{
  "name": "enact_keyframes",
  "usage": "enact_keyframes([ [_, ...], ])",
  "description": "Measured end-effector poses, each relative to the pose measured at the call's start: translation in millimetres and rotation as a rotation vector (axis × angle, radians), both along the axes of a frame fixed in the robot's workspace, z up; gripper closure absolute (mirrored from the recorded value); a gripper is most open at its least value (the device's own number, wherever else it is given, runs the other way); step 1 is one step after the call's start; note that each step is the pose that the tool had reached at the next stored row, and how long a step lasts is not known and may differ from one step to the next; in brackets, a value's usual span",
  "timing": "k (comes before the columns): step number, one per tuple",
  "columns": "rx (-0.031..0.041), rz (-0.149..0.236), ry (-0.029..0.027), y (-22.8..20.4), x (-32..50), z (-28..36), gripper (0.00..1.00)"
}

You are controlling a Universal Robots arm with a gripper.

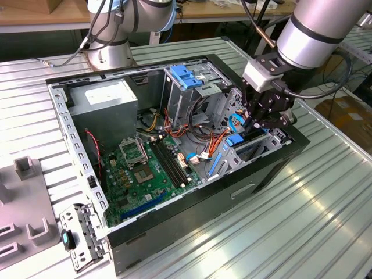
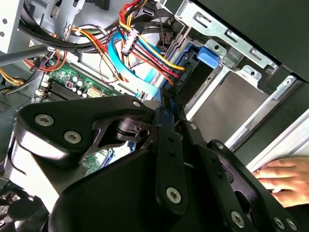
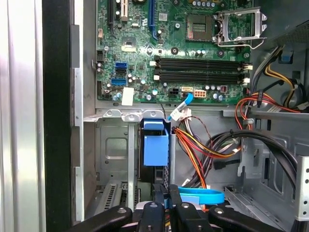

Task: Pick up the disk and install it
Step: 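Insert the second disk wire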

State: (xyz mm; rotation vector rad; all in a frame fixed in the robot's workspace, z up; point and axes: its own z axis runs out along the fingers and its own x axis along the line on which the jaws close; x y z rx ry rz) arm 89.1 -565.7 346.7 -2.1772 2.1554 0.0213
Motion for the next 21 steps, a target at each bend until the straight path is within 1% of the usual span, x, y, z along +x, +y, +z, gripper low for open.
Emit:
enact_keyframes([
  [4,0.0015,0.000,0.0006,-0.2,0.1,-2.4,0.84],
  [8,0.0010,0.000,0.0014,-1.2,0.2,-5.6,0.84],
  [15,0.0021,0.000,0.0013,-1.4,0.2,-6.1,0.84],
  [16,0.0021,0.000,0.0013,-1.5,0.2,-5.0,0.83],
  [17,0.0016,0.000,0.0009,-1.5,0.3,-1.0,0.76],
  [18,0.0018,0.000,0.0004,-1.5,0.3,2.2,0.76],
  [20,0.0014,0.000,-0.0005,-1.5,0.2,12.4,0.76],
  [21,0.0014,0.000,-0.0006,-1.5,0.2,13.6,0.76],
])
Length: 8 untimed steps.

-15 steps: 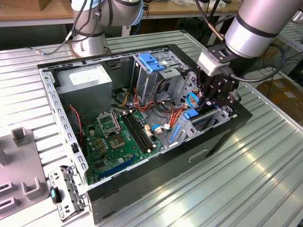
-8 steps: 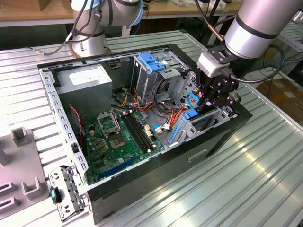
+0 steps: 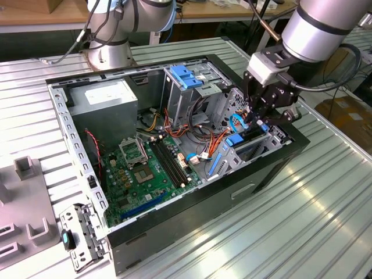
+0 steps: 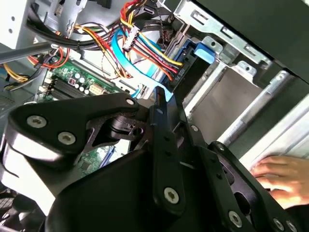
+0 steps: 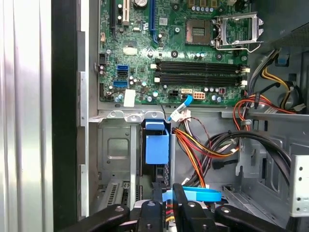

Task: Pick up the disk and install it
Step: 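Insert the second disk wire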

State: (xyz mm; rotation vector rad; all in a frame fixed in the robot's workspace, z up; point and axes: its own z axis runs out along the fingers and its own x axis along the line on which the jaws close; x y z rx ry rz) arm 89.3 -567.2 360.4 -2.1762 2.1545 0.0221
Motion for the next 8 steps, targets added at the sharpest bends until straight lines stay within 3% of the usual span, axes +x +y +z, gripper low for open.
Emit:
enact_keyframes([
  [1,0.0011,0.000,-0.0001,0.0,0.0,-0.1,0.76],
  [3,0.0032,0.000,0.0000,0.0,0.0,0.2,0.89],
  [8,0.0062,0.000,-0.0001,0.0,0.0,0.3,0.89],
])
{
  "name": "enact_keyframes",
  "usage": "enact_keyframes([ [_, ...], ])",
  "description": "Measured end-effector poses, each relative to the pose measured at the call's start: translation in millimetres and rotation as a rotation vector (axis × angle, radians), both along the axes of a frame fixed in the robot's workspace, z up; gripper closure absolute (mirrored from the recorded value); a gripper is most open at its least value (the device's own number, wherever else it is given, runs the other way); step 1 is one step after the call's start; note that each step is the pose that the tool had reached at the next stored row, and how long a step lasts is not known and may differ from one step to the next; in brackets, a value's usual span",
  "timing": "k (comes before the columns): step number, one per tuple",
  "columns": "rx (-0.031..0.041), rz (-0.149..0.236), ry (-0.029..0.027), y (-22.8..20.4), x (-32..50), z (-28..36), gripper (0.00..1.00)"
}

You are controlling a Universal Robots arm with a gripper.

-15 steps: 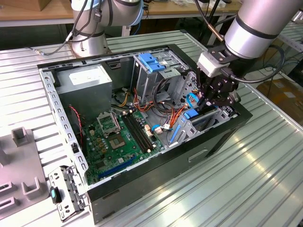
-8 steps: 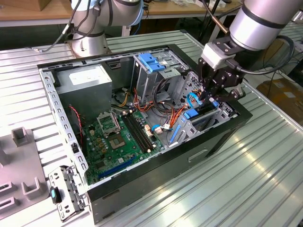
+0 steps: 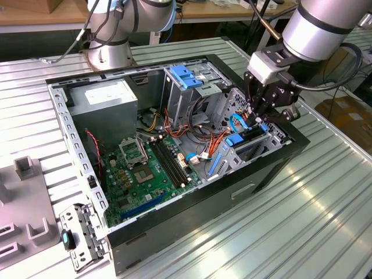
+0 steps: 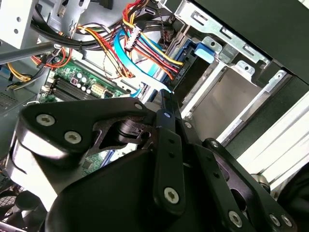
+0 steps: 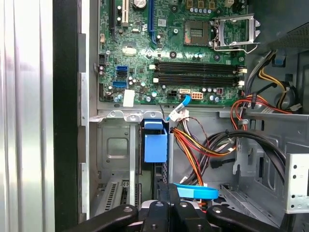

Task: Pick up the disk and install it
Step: 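Insert the second disk wire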

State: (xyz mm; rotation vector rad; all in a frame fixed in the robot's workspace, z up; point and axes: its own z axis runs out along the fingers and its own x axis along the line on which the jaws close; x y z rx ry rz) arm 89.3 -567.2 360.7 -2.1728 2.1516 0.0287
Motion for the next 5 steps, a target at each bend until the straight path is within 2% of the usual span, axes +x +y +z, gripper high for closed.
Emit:
enact_keyframes([
  [5,0.0041,0.000,0.0000,0.0,0.0,0.3,0.89],
])
